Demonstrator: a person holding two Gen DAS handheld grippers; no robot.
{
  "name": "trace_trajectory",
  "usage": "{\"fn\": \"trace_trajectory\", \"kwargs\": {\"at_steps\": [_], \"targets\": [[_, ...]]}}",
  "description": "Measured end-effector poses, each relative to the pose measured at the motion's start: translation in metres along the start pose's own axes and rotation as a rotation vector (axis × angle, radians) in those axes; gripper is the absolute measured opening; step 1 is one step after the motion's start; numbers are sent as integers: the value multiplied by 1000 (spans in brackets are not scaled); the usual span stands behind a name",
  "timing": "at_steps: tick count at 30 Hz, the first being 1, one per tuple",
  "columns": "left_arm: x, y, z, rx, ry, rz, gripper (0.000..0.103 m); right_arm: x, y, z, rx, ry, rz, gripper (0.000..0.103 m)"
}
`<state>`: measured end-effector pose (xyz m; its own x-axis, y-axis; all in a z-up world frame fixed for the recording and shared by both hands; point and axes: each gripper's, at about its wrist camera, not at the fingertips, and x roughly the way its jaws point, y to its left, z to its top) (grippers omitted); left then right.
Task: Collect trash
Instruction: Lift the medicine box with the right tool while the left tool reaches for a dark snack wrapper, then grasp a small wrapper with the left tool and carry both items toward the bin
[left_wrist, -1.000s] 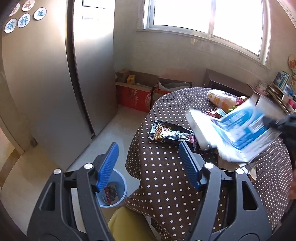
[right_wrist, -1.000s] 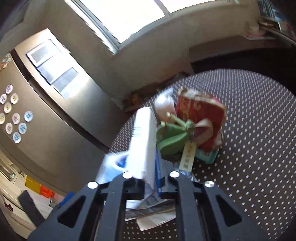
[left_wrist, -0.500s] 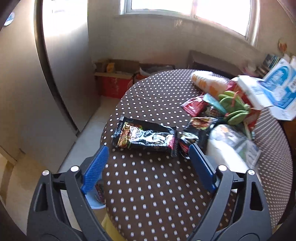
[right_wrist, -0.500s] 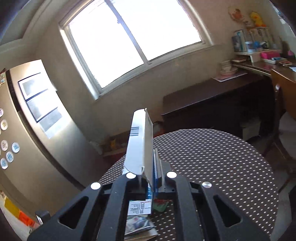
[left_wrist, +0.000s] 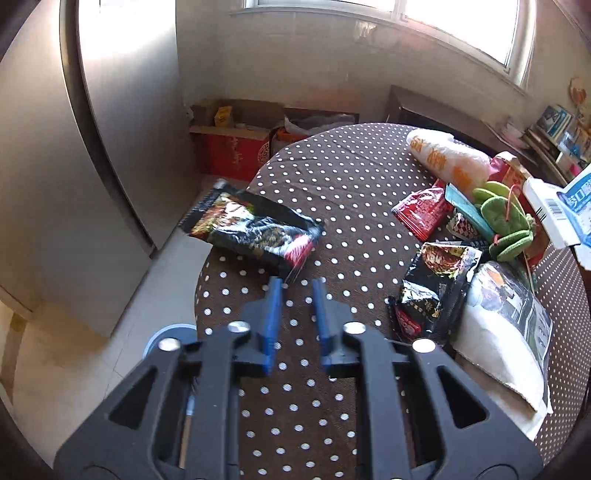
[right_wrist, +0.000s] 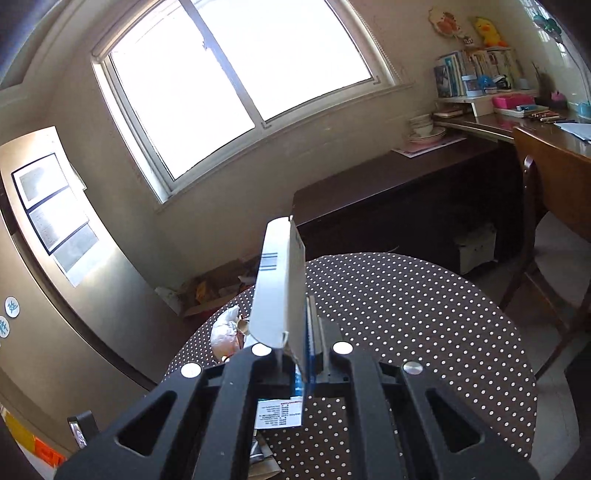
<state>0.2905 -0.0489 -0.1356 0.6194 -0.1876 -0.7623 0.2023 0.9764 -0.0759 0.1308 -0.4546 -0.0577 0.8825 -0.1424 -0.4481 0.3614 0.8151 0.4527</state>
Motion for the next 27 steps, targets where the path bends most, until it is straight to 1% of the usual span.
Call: {"fn": "trace_trajectory", "kwargs": {"at_steps": [1, 3, 7, 8, 9, 10, 11, 12, 13, 14, 21, 25, 27], "targets": [[0, 3, 0, -3, -1, 1, 5, 0, 0, -1, 0, 3, 4, 5], [-2, 7, -1, -17, -4, -10, 3, -1, 5, -3, -6, 4, 4, 5], [-10, 6, -5, -2, -11, -5, 3, -1, 7, -4, -6, 7, 13, 5], [-13, 5, -6, 3, -12, -6, 5, -1, 8, -4, -10, 6, 14, 5], [-18, 6, -6, 9, -12, -28, 13, -2, 8, -4, -13, 4, 15, 5], [-21, 6, -7, 11, -14, -43, 46, -2, 8, -4, -13, 3, 16, 5], [-25, 8, -6, 2, -26, -45, 73, -3, 7, -4, -13, 2, 17, 5], [-27, 10, -5, -9, -51, -43, 91, -3, 7, -3, -14, 0, 19, 5], [-31, 12, -3, -17, -82, -44, 91, -3, 7, -2, -17, -2, 19, 5], [-30, 14, -1, -17, -81, -47, 91, -3, 6, 0, -17, -6, 16, 5], [2, 34, 25, -66, -32, -5, 92, 3, -3, 11, -11, -21, -19, 5], [17, 41, 35, -96, -22, -40, 92, 4, -6, 15, -7, -33, -49, 5], [31, 45, 39, -116, 7, -47, 92, 5, -5, 15, -3, -33, -50, 5]]}}
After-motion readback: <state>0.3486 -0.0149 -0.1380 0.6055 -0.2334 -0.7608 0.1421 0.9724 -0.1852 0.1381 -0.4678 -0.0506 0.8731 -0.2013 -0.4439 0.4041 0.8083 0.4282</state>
